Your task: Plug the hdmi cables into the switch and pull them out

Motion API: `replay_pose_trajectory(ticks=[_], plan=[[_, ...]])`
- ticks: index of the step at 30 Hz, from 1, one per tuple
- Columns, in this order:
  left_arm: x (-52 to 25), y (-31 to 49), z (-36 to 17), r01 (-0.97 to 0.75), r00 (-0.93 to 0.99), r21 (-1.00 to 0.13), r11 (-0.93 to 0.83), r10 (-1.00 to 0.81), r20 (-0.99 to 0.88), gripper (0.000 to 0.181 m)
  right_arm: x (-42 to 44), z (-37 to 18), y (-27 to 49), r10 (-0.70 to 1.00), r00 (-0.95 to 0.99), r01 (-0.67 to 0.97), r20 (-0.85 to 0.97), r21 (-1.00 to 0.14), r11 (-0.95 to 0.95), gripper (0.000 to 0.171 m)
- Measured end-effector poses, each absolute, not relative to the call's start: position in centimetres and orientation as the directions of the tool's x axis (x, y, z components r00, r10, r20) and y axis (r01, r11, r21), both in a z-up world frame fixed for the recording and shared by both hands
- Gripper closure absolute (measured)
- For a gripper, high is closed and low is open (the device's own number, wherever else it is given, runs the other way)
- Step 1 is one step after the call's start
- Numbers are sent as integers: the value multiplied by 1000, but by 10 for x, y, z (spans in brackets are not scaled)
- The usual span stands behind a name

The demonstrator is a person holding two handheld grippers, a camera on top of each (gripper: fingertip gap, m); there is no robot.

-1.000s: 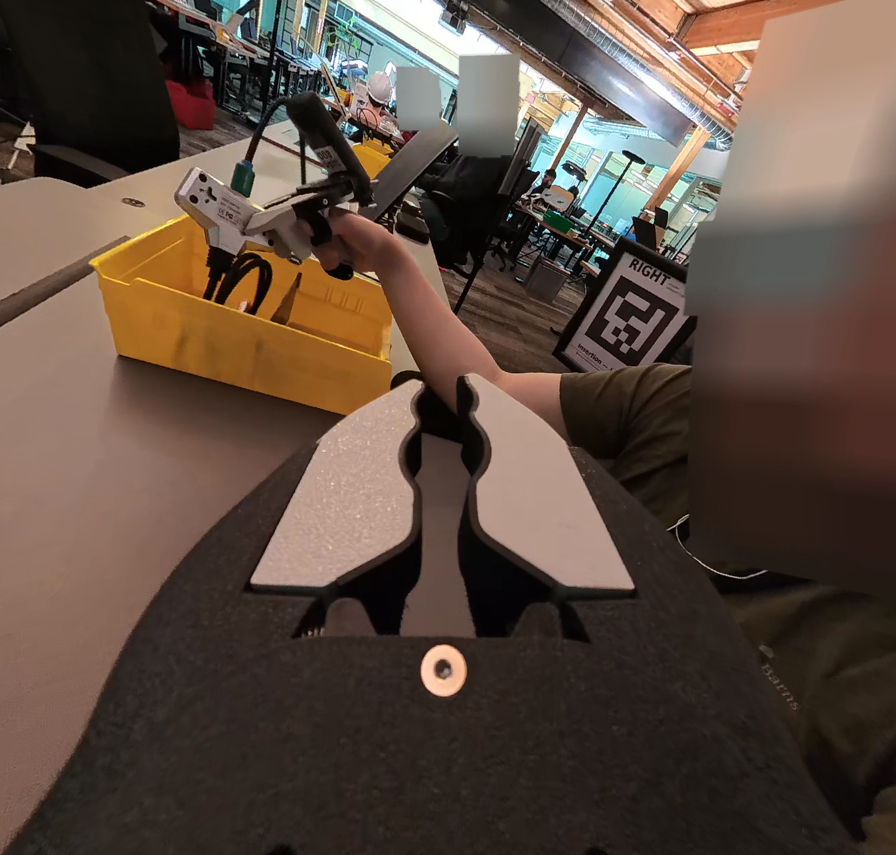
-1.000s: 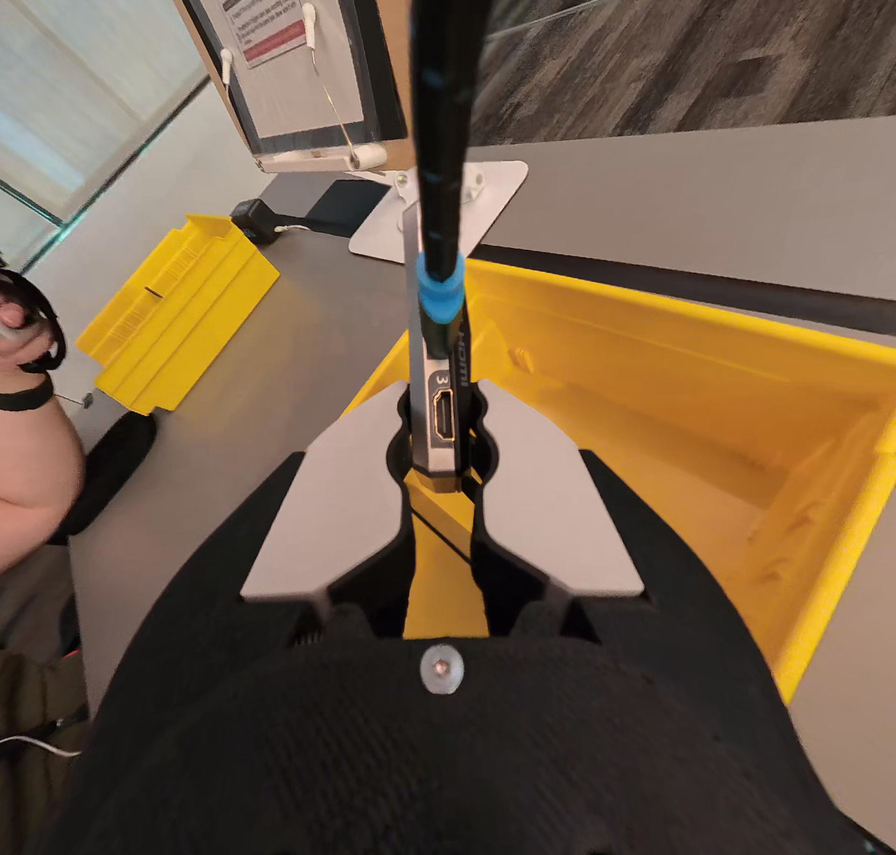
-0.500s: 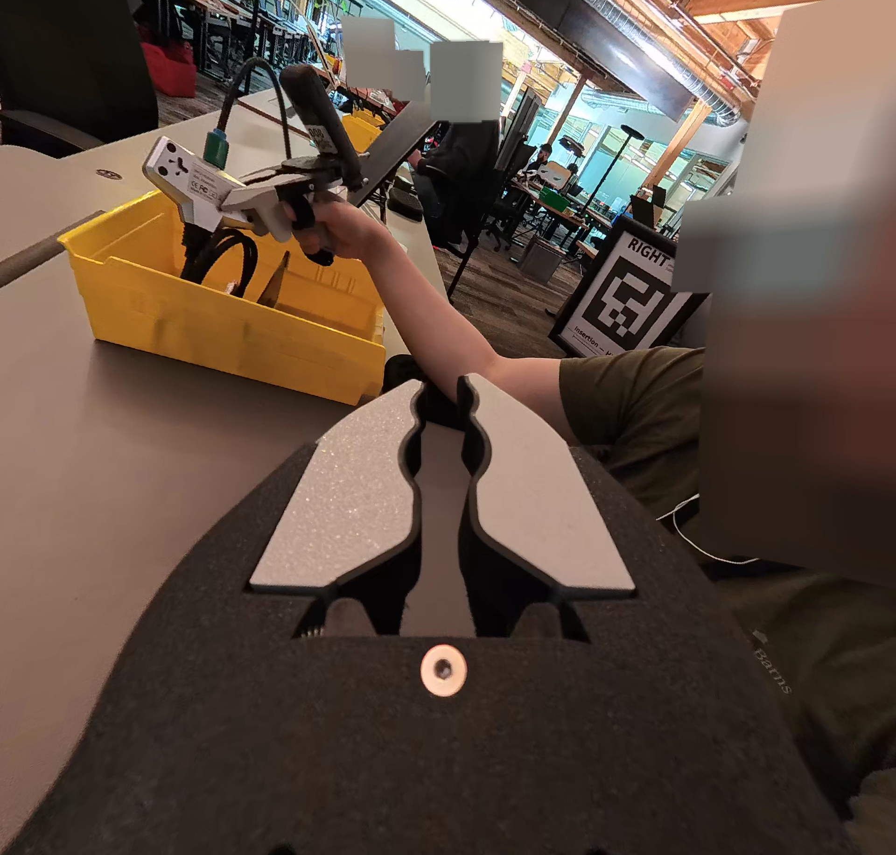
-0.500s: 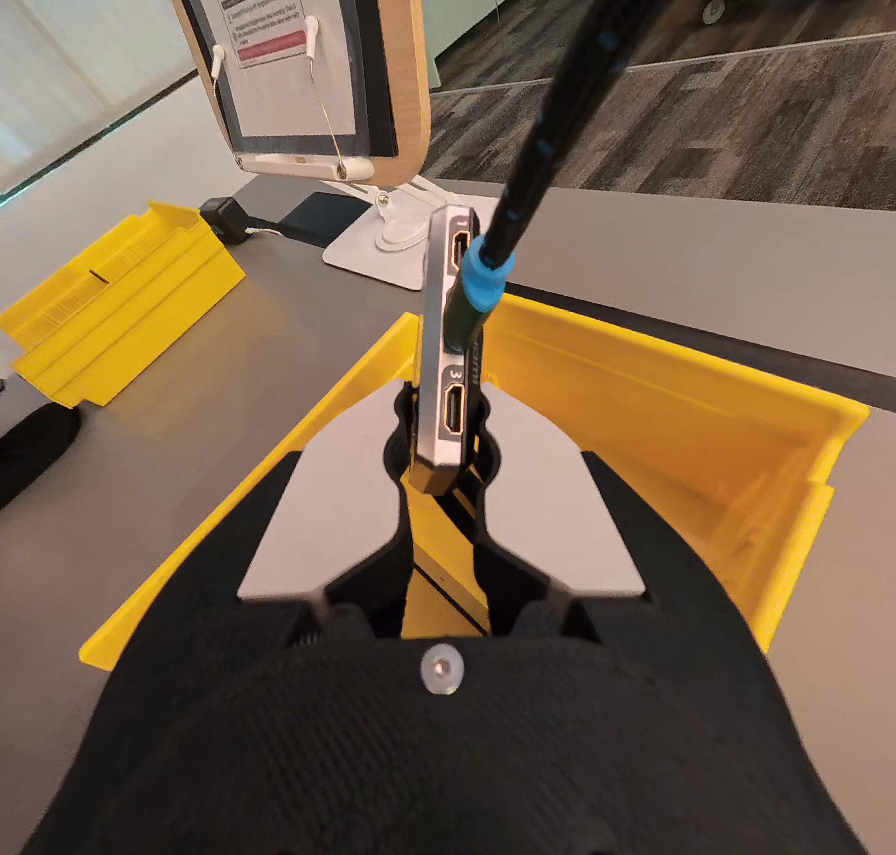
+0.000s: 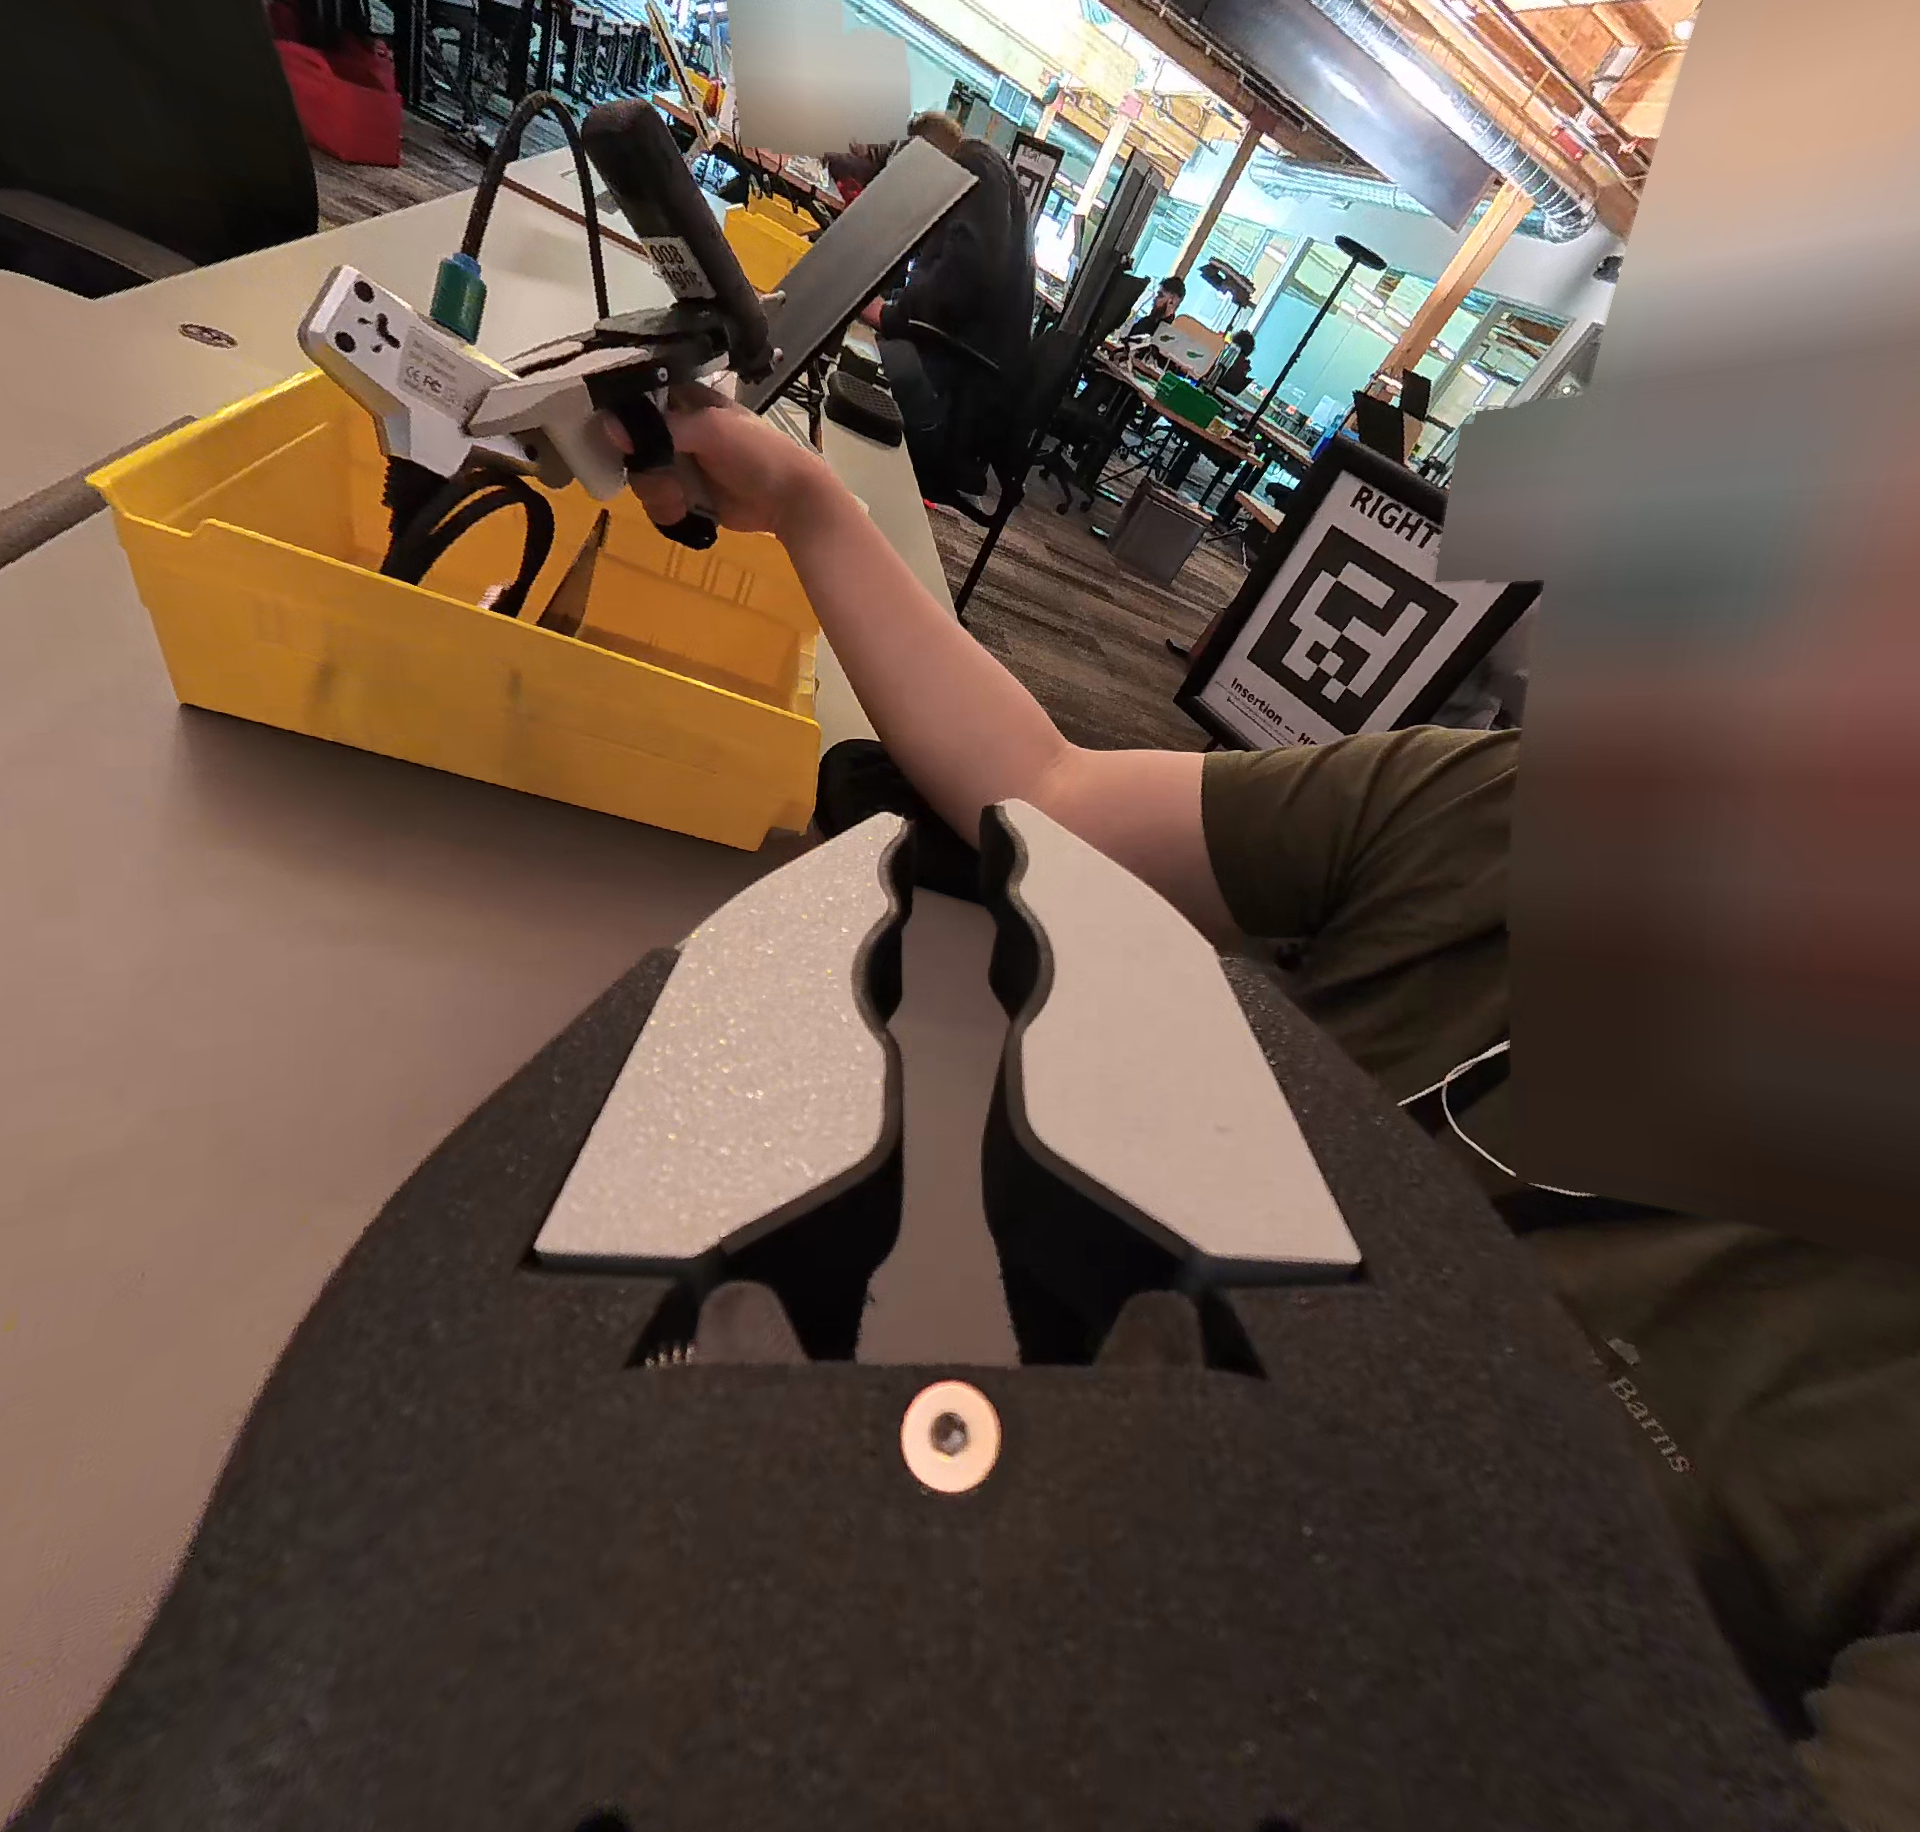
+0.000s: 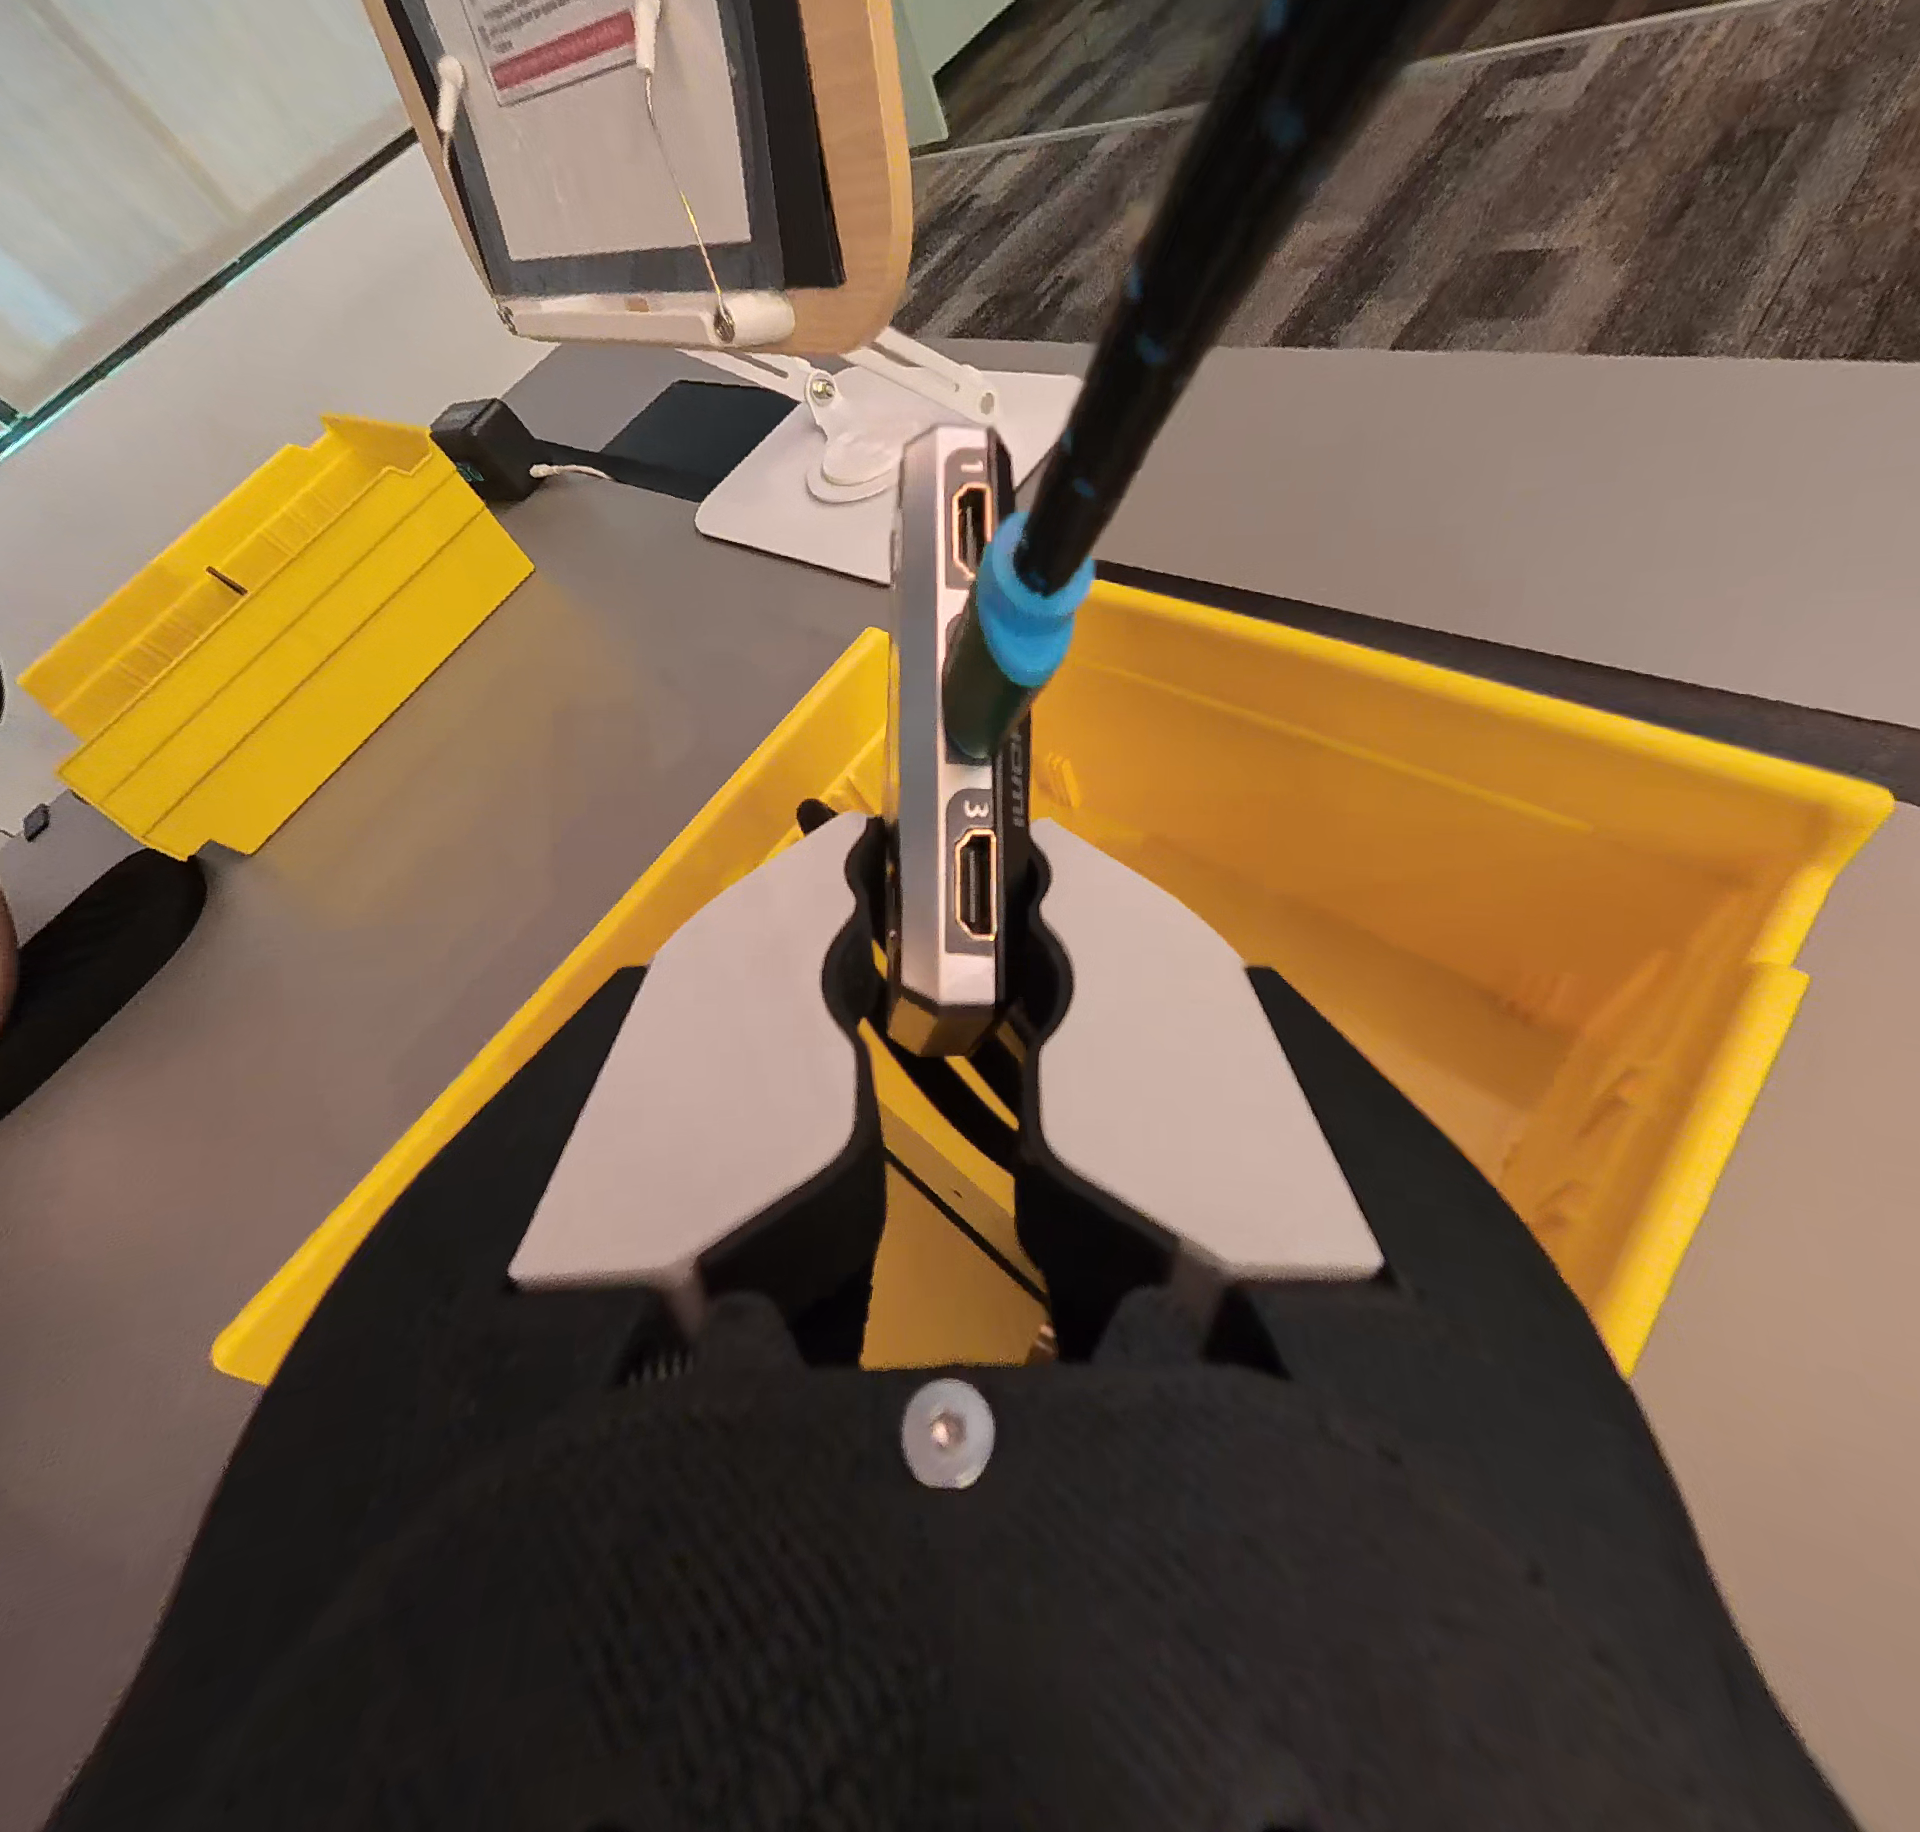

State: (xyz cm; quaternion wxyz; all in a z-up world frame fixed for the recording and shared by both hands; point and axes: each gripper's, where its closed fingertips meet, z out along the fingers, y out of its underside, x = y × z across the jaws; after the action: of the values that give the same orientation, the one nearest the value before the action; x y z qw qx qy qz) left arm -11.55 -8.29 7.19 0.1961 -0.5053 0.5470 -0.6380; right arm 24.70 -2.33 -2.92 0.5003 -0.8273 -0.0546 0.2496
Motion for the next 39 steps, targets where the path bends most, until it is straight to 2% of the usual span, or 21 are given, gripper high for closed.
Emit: replay_pose_trajectory(ticks=[7,18,27,33,39], plan=[[-115,-85,71,-315,-414,-894,-319,-801,432,169,247,-32,-28,322,919,-25,-226,-850,-526,142],[-115,-86,70,-323,-415,-891,-320,-798,437,169,257,-26,-42,267,950,13,-163,-833,-554,138],[-112,-88,65,-342,-412,-883,-322,-793,449,169,278,-21,-45,202,968,-27,-150,-859,-511,138],[-110,-87,63,-349,-410,-877,-331,-788,460,169,304,-21,-41,106,967,-162,-231,-881,-445,141],[-109,-86,61,-353,-405,-874,-335,-787,465,169,319,-6,-52,69,968,-199,-240,-907,-372,141]])
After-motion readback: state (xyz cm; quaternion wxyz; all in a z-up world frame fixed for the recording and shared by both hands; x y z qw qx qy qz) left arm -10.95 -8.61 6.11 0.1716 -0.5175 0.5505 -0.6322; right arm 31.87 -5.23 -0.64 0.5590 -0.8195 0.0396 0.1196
